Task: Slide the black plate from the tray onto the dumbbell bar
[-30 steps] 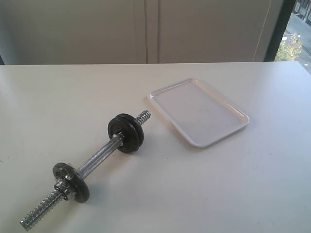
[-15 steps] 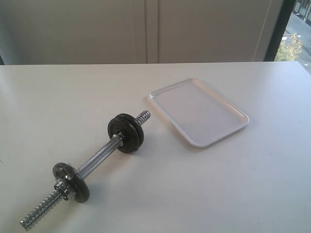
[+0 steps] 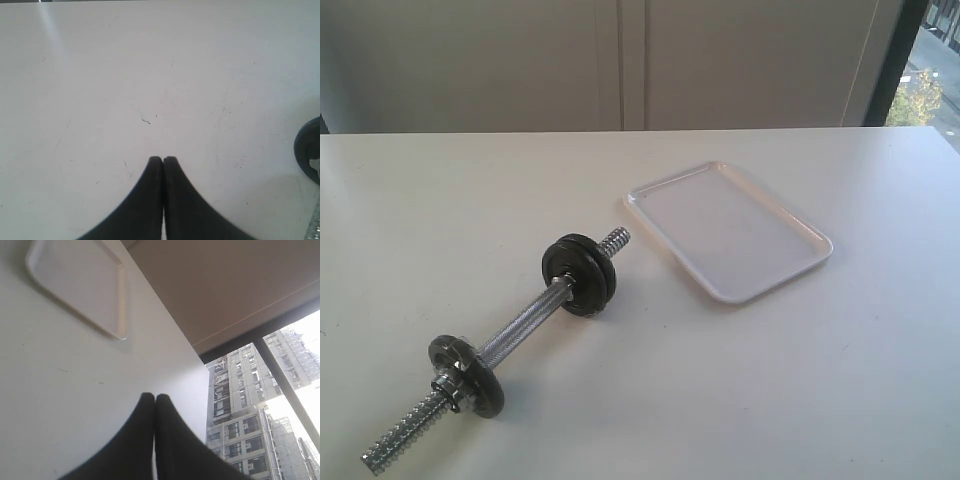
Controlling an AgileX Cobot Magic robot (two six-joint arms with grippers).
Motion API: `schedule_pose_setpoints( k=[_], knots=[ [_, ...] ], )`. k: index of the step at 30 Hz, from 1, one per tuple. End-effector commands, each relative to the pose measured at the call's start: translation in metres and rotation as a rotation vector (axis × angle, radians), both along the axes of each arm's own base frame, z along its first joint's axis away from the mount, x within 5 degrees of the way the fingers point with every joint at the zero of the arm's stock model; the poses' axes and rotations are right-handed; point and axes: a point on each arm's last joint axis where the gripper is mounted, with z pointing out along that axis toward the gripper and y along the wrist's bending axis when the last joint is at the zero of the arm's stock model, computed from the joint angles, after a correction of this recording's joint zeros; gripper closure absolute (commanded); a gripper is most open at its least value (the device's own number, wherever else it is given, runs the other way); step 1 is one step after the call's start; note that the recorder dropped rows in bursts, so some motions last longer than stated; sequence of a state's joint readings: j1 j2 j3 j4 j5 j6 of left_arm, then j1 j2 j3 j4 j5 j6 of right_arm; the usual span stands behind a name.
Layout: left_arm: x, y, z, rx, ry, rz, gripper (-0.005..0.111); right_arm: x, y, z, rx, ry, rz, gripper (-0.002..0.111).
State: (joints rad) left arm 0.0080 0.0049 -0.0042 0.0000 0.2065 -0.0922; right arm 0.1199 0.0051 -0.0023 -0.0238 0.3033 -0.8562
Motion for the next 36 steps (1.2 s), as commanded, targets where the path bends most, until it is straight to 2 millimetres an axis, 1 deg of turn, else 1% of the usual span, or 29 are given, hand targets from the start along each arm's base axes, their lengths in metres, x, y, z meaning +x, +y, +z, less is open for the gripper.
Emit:
schedule_pose_setpoints(
  k=[1, 4, 7, 8, 10, 11, 13, 15, 20, 25, 29, 32, 36],
  knots=[
    [-0.0002, -0.0001, -0.0011, 0.0, -0.001, -0.001, 0.107, -0.0002, -0.0002, -0.0001, 0.004, -0.007, -0.004, 0.107],
    [-0.0002, -0.0001, -0.0011, 0.0, -0.001, -0.001, 0.107, -0.0002, -0.0002, -0.0001, 0.004, -0.007, -0.004, 0.107],
    [-0.0002, -0.0001, -0.0011, 0.0, -0.001, -0.001, 0.107, -0.001, -0.0004, -0.0038, 0.031, 0.038, -0.013, 0.107],
    [-0.0002, -0.0001, -0.0011, 0.0, -0.001, -0.001, 0.107, -0.001, -0.0004, -0.0036, 0.123, 0.046, -0.035, 0.107],
    [-0.0002, -0.0001, -0.0011, 0.0, -0.001, -0.001, 0.107, -0.001, -0.0004, -0.0036, 0.431, 0.079, -0.109, 0.107],
    [-0.0002, -0.0001, -0.0011, 0.0, -0.001, -0.001, 0.107, -0.001, -0.0004, -0.0036, 0.635, 0.101, -0.158, 0.107],
    [-0.0002, -0.0001, -0.0011, 0.0, -0.001, -0.001, 0.107, -0.001, -0.0004, -0.0036, 0.944, 0.134, -0.232, 0.107],
    [-0.0002, -0.0001, -0.0011, 0.0, -0.001, -0.001, 0.107, -0.001, -0.0004, -0.0036, 1.047, 0.145, -0.257, 0.107],
    [-0.0002, -0.0001, -0.0011, 0.0, -0.001, -0.001, 0.107, -0.001, -0.0004, -0.0036, 1.033, 0.143, -0.253, 0.107],
    [-0.0002, -0.0001, -0.0011, 0.0, -0.001, -0.001, 0.107, -0.001, -0.0003, -0.0037, 0.942, 0.137, -0.231, 0.107],
    [-0.0002, -0.0001, -0.0011, 0.0, -0.001, -0.001, 0.107, -0.001, -0.0003, -0.0037, 0.911, 0.133, -0.223, 0.107],
    [-0.0002, -0.0001, -0.0011, 0.0, -0.001, -0.001, 0.107, -0.001, -0.0003, -0.0037, 0.839, 0.126, -0.206, 0.107],
    [-0.0002, -0.0001, -0.0011, 0.0, -0.001, -0.001, 0.107, -0.0011, -0.0002, -0.0039, 0.824, 0.126, -0.202, 0.107]
  ],
)
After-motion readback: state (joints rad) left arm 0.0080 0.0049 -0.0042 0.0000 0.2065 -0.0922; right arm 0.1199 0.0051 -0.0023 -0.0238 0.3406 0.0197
